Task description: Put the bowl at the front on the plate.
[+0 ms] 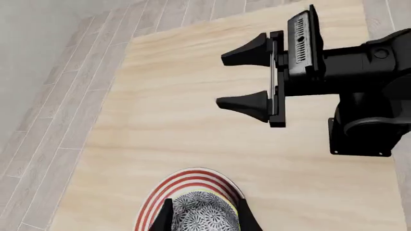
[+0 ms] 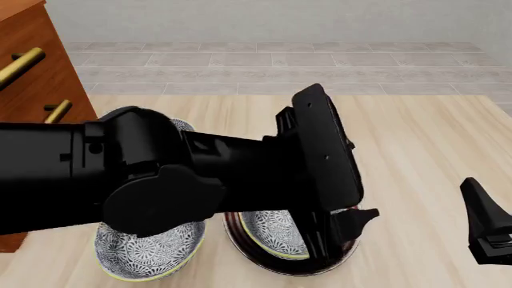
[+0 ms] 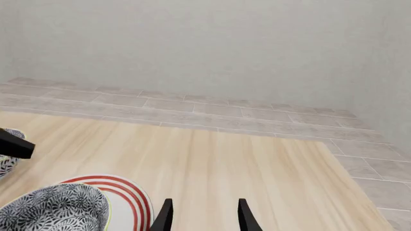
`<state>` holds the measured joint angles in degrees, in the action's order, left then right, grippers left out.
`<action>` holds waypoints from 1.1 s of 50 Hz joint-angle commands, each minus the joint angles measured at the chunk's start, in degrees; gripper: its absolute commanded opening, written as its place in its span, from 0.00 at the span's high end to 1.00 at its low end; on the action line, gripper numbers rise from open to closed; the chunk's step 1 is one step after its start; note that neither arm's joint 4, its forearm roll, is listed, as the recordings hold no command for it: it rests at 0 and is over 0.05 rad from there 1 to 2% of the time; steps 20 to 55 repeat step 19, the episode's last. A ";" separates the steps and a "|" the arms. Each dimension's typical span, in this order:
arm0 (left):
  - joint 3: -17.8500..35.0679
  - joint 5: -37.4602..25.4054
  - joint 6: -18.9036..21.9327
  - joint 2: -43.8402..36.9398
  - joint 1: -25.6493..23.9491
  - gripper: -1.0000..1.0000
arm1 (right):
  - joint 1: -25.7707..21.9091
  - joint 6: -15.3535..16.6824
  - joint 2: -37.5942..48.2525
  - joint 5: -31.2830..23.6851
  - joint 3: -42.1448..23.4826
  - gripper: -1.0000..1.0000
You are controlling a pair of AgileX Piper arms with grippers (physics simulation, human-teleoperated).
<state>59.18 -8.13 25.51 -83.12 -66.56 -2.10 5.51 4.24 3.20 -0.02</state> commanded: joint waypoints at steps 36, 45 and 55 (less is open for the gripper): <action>17.86 -12.12 -3.96 15.81 8.28 0.00 | 0.23 0.42 -0.36 -0.49 0.01 0.00; 17.86 -12.12 -3.96 15.81 8.28 0.00 | 0.23 0.42 -0.36 -0.49 0.01 0.00; 17.86 -12.12 -3.96 15.81 8.28 0.00 | 0.23 0.42 -0.36 -0.49 0.01 0.00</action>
